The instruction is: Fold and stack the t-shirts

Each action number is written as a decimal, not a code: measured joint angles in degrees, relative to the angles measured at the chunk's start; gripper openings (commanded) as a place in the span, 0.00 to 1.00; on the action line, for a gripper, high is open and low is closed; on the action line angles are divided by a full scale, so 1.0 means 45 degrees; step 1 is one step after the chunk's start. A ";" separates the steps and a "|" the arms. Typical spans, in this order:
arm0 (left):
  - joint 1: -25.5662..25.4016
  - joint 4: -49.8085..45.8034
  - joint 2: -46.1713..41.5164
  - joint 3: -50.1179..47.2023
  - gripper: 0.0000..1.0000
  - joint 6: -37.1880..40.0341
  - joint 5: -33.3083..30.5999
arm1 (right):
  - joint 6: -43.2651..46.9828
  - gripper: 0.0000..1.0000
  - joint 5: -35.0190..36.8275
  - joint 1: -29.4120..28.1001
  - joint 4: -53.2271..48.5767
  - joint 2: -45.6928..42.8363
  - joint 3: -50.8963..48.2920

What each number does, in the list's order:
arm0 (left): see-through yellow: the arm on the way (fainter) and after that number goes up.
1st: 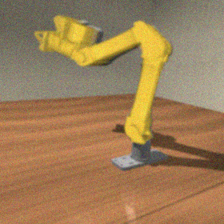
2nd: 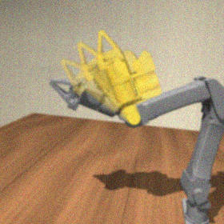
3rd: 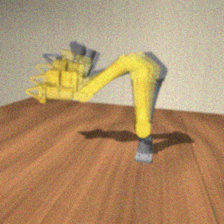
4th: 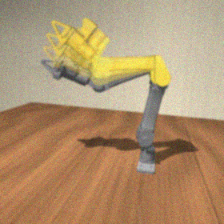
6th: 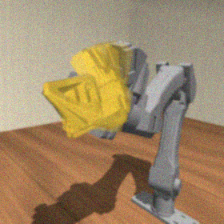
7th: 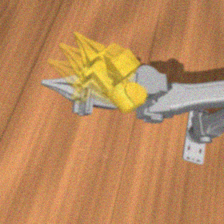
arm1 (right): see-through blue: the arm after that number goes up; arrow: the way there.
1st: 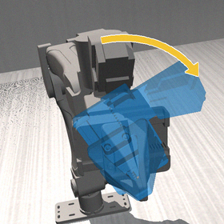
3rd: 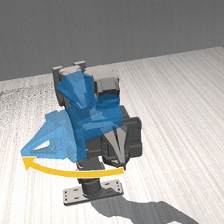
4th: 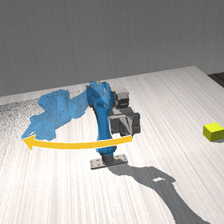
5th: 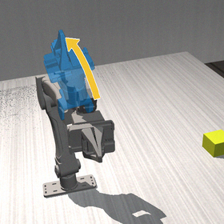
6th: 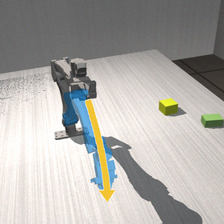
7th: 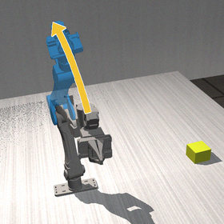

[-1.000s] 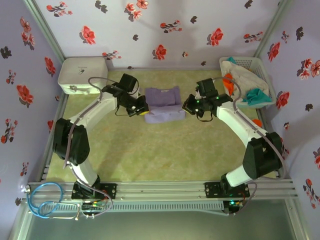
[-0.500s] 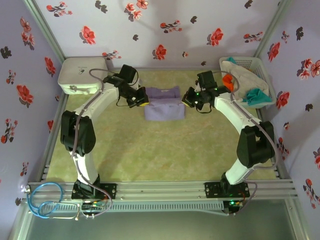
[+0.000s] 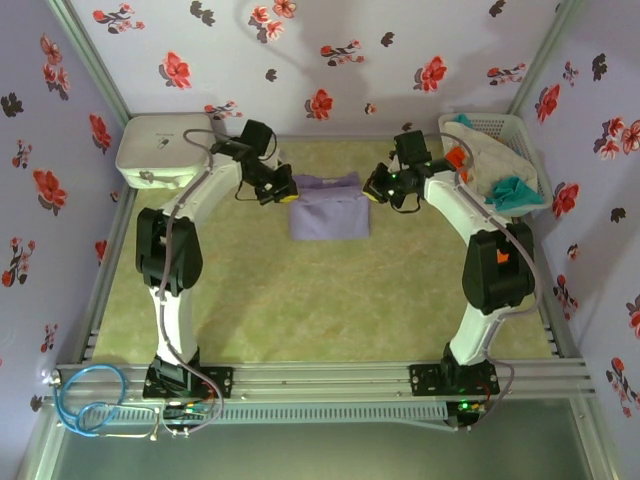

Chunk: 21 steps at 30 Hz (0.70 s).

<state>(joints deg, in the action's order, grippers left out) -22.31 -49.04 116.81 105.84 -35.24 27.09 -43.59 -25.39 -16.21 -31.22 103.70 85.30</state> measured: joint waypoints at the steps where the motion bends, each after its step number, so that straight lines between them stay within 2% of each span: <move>1: 0.0024 -0.0039 0.0131 0.0160 0.00 0.0034 0.0005 | 0.0019 0.00 -0.0044 0.0029 0.0000 0.0155 0.0141; 19: 0.0748 -0.0355 0.2599 0.2759 0.00 0.0563 0.0413 | 0.0015 0.00 -0.0899 0.0461 0.0777 0.2477 0.1802; 20: 0.0797 -0.0350 0.2744 0.2905 0.04 0.0588 0.0471 | 0.0015 0.00 -0.0933 0.0471 0.0855 0.2594 0.1846; 21: 0.0845 -0.0345 0.2875 0.3036 0.11 0.0597 0.0505 | 0.0010 0.01 -0.0991 0.0495 0.0942 0.2730 0.1889</move>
<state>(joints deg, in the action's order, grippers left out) -18.50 -50.59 129.75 119.50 -32.56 29.36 -43.55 -29.85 -13.98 -26.98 115.98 93.80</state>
